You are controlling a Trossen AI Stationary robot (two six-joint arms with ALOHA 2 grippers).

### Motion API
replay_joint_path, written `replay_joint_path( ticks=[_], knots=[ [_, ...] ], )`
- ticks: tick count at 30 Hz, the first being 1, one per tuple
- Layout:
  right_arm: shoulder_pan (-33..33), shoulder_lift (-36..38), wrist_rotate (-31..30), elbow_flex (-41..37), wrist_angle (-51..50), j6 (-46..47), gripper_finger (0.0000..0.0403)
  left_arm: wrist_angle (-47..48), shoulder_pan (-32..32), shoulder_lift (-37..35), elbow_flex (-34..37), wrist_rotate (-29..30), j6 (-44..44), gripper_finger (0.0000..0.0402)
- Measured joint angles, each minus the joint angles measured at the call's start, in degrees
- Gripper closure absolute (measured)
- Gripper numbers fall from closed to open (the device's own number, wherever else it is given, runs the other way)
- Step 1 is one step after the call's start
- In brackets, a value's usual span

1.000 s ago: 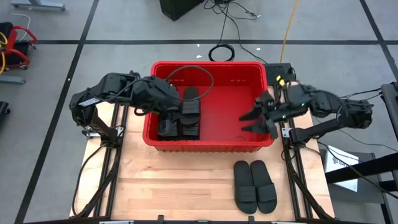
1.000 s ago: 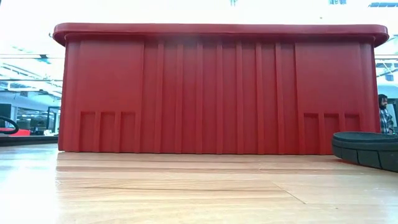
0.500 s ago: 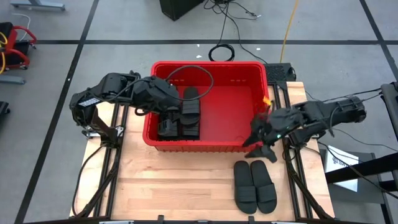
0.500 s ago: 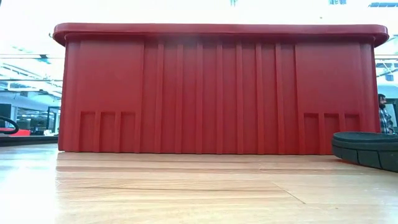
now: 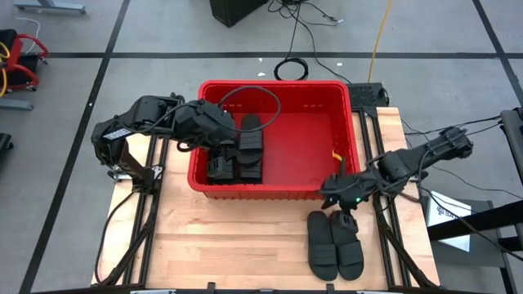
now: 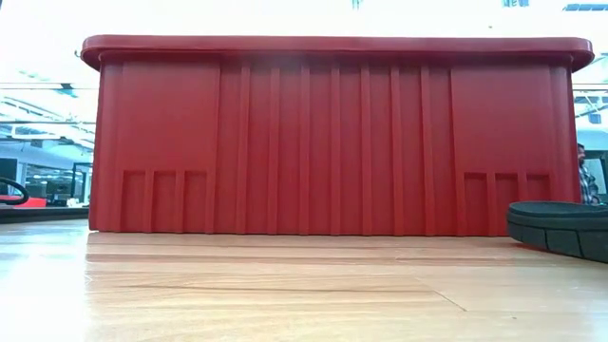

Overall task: Pick and place slides into bin
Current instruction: Put the black slide into the red bin

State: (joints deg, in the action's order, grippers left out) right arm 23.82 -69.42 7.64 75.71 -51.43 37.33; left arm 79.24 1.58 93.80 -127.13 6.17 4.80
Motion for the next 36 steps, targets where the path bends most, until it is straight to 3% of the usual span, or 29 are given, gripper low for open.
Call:
replay_joint_path(
  ticks=[20, 36],
  knots=[
    [12.4, 0.5, 1.6, -29.7, 34.8, 23.7, 0.0138, 0.1, 0.0, 0.0, 0.0, 0.0, -1.6, 0.0218],
    [14.9, -1.9, 1.1, -38.7, 41.5, 29.2, 0.0138, 0.1, 0.0, 0.0, 0.0, 0.0, -3.0, 0.0218]
  ],
)
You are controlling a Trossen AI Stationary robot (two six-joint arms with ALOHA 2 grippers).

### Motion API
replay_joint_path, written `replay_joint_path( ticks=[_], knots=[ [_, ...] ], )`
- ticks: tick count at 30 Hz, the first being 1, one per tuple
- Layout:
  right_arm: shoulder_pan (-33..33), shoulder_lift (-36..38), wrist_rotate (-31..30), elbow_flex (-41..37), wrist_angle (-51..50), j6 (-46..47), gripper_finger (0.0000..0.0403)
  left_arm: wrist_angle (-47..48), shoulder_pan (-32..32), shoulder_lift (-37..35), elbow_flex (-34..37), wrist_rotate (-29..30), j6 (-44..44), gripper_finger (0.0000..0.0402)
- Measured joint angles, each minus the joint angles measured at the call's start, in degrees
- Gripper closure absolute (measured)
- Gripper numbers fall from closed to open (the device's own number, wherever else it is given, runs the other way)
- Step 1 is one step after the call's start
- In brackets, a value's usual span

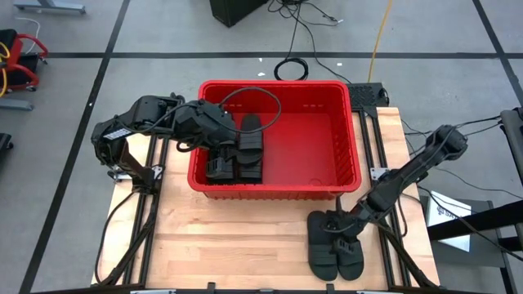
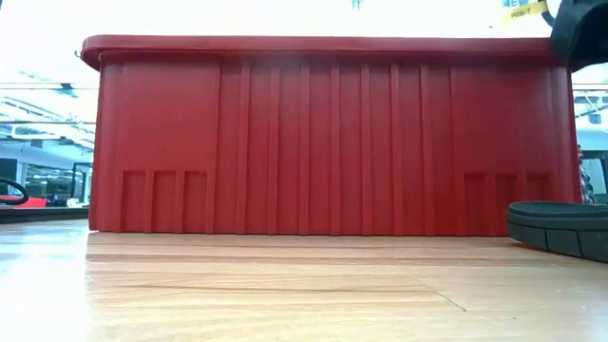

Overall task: Pick and place slides into bin
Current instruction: Put the black slide into the red bin

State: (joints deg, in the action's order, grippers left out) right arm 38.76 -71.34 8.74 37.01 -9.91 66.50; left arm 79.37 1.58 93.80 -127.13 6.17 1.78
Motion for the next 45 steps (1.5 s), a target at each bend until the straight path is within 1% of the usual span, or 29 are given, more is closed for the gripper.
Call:
replay_joint_path(
  ticks=[11, 14, 18, 27, 31, 33, 38, 42, 45],
  knots=[
    [0.0, -9.3, 0.4, 0.0, 11.6, 0.5, 0.0139, 0.0, 0.0, 0.0, 0.0, 0.0, 0.0, 0.0218],
    [0.0, -10.2, 0.3, 0.0, 13.4, 1.1, 0.0153, 0.1, 0.0, 0.0, 0.0, 0.0, 0.0, 0.0218],
    [0.0, -11.0, 0.0, 0.0, 15.6, 1.4, 0.0197, 0.1, 0.0, 0.0, 0.0, 0.0, 0.0, 0.0218],
    [-0.2, -11.1, -1.3, 0.0, 15.8, 1.3, 0.0338, 0.1, 0.0, 0.0, 0.0, 0.0, 0.0, 0.0218],
    [-0.3, -11.0, -1.0, 0.1, 16.2, 1.4, 0.0389, 0.1, 0.0, 0.0, 0.0, 0.0, -0.2, 0.0218],
    [-0.6, -11.0, -0.8, 0.1, 17.0, 1.4, 0.0396, 0.1, 0.0, 0.0, 0.0, 0.0, -0.6, 0.0218],
    [-1.8, -11.1, -0.5, 0.1, 23.4, 1.4, 0.0386, 0.1, 0.0, 0.0, 0.0, 0.0, -1.7, 0.0218],
    [-3.7, -11.1, 3.8, 0.1, 28.4, 1.4, 0.0395, 0.1, -0.3, 0.0, 0.0, 0.0, -2.4, 0.0218],
    [-5.4, -11.0, 7.0, 0.1, 34.5, 1.6, 0.0397, 0.1, -0.8, 0.0, 0.0, 0.0, -2.8, 0.0218]
  ],
)
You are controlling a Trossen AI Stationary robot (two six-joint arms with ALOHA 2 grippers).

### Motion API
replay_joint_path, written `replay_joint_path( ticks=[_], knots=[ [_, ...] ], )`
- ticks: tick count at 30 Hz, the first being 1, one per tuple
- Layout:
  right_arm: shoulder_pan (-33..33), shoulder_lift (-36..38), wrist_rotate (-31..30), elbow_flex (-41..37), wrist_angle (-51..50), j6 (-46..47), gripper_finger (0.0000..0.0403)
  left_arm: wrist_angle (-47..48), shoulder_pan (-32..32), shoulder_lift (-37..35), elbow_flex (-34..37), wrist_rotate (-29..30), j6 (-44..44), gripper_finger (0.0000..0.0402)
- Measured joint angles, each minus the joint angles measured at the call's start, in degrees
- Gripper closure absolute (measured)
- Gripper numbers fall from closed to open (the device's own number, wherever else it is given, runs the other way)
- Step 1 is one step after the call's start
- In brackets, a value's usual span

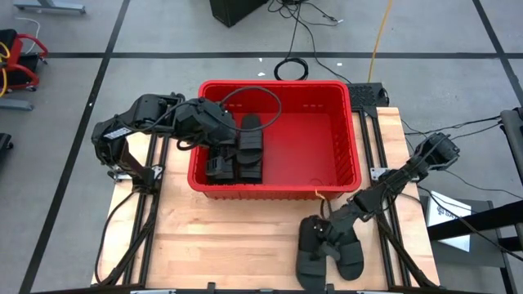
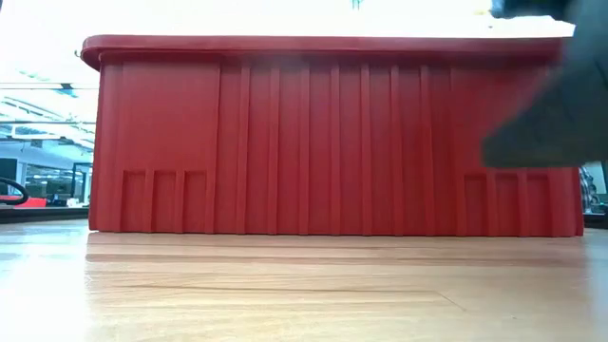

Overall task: Pick and place slides into bin
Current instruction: Put the black slide into the red bin

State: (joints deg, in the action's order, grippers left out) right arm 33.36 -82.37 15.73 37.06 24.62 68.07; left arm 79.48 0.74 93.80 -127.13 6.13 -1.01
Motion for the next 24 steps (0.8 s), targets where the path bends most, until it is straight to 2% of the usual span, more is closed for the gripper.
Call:
replay_joint_path(
  ticks=[8, 19, 24],
  knots=[
    [-5.6, 0.0, 5.3, 0.0, 19.2, 0.3, 0.0395, 0.0, -0.8, 0.0, 0.0, 0.0, -0.1, 0.0218],
    [-13.8, 0.1, 8.5, 0.0, 45.0, 3.3, 0.0393, 0.0, -0.8, 0.0, 0.0, 0.0, -0.3, 0.0218],
    [-18.2, 1.6, 8.3, 0.0, 49.7, 1.3, 0.0393, 0.0, -0.8, 0.0, 0.0, 0.0, 0.0, 0.0218]
  ],
)
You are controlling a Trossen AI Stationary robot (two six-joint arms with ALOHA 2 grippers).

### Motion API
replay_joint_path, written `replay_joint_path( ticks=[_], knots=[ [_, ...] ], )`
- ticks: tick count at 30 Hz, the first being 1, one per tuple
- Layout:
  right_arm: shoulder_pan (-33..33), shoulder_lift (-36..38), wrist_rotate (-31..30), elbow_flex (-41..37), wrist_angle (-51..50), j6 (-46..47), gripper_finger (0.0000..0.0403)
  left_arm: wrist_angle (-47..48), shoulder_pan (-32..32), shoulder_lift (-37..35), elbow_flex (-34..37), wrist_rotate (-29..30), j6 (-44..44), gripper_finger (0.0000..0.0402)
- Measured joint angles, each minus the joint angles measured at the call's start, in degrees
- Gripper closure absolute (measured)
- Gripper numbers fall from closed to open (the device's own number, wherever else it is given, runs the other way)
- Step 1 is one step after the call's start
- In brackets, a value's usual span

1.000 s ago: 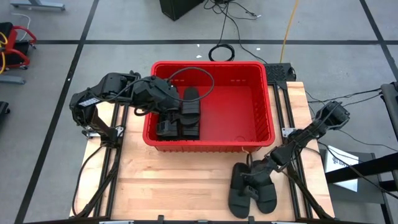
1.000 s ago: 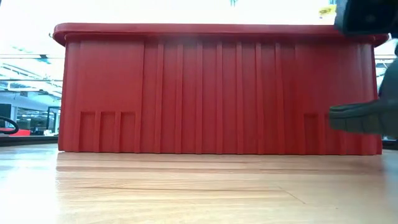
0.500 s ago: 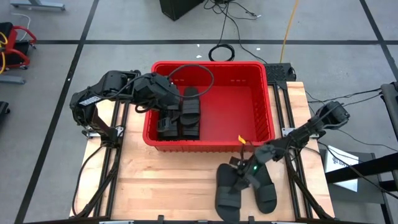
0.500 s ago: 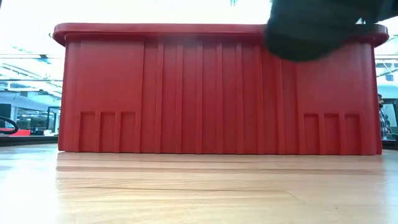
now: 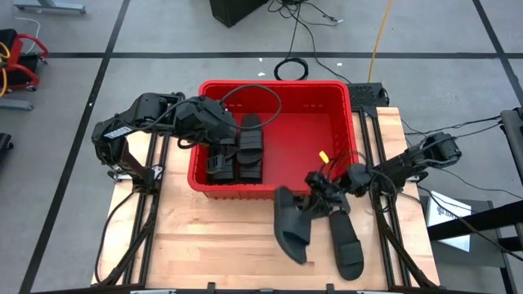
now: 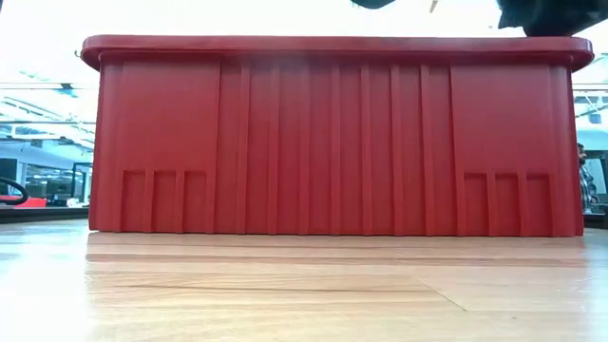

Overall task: Pick and place slides into bin
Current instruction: Put the black slide into the red bin

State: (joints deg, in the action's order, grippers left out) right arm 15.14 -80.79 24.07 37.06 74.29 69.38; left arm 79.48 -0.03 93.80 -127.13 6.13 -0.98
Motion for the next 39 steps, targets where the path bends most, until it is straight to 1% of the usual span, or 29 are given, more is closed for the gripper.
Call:
replay_joint_path(
  ticks=[4, 10, 14, 18, 23, 25, 27, 29, 33, 35, 39],
  knots=[
    [-4.6, 2.2, -0.2, 0.0, 0.9, -2.9, 0.0394, 0.0, 0.0, 0.0, 0.0, 0.0, 0.0, 0.0218],
    [-13.3, 6.5, -0.3, 0.0, -0.4, -5.8, 0.0395, 0.0, 0.0, 0.0, 0.0, 0.0, 0.0, 0.0218],
    [-19.4, 9.5, -0.1, 0.0, -6.2, -7.5, 0.0395, 0.0, 0.0, 0.0, 0.0, 0.1, 0.0, 0.0218],
    [-25.1, 12.2, 0.3, 0.0, -10.7, -11.2, 0.0393, -0.1, 0.0, 0.0, 0.0, 0.4, 0.1, 0.0218],
    [-31.8, 14.8, 2.5, 0.1, -16.1, -14.7, 0.0393, -0.1, 0.0, 0.0, 0.0, 0.4, 0.8, 0.0218],
    [-33.9, 15.9, 4.6, 1.4, -20.4, -16.3, 0.0393, -0.1, 0.0, 0.0, 0.0, 0.4, 1.2, 0.0218],
    [-35.9, 16.9, 7.2, 3.6, -26.7, -18.5, 0.0393, -0.1, 0.0, 0.0, 0.0, 0.4, 1.2, 0.0218],
    [-37.6, 17.5, 10.0, 6.8, -34.7, -21.4, 0.0393, 0.0, 0.0, 0.0, 0.0, 0.4, 1.3, 0.0218],
    [-41.2, 17.7, 14.4, 15.2, -54.4, -29.2, 0.0393, 0.0, 0.0, 0.0, 0.0, 0.4, 1.3, 0.0218],
    [-43.0, 17.7, 15.0, 19.0, -63.3, -33.3, 0.0392, 0.0, 0.0, 0.0, 0.0, 0.4, 1.3, 0.0218],
    [-46.8, 17.4, 15.2, 24.1, -75.4, -38.0, 0.0392, 0.0, 0.0, 0.0, 0.0, 0.4, 1.8, 0.0218]
  ],
)
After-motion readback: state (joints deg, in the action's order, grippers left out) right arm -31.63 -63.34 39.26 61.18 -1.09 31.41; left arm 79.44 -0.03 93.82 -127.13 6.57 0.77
